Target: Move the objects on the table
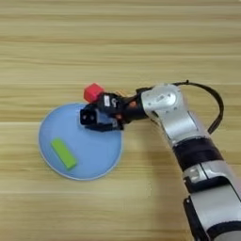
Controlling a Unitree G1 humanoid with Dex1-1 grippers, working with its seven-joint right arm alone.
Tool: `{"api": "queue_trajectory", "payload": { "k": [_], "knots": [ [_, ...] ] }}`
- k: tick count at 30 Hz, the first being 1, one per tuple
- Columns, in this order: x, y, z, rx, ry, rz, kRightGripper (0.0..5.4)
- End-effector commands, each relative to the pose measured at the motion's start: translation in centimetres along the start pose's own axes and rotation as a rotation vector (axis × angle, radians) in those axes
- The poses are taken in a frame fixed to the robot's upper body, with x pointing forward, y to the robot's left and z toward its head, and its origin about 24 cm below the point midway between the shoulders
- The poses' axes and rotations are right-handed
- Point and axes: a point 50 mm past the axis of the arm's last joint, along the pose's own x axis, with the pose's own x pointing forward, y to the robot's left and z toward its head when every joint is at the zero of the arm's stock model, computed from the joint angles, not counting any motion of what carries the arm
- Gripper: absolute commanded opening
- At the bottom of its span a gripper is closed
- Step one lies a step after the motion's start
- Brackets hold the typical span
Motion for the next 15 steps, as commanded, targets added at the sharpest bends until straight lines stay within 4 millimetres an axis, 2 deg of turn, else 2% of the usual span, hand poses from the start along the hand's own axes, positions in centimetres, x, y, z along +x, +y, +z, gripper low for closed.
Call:
{"api": "queue_trajectory", "payload": {
  "k": [1, 10, 15],
  "knots": [
    [-2.3, -3.5, 2.6, -0.080, -0.036, -0.149, 2.48],
    [-4.2, -5.0, 1.7, -0.034, -0.011, -0.260, 2.48],
    [-5.6, -5.5, 0.3, 0.014, 0.038, -0.325, 2.48]
  ]
}}
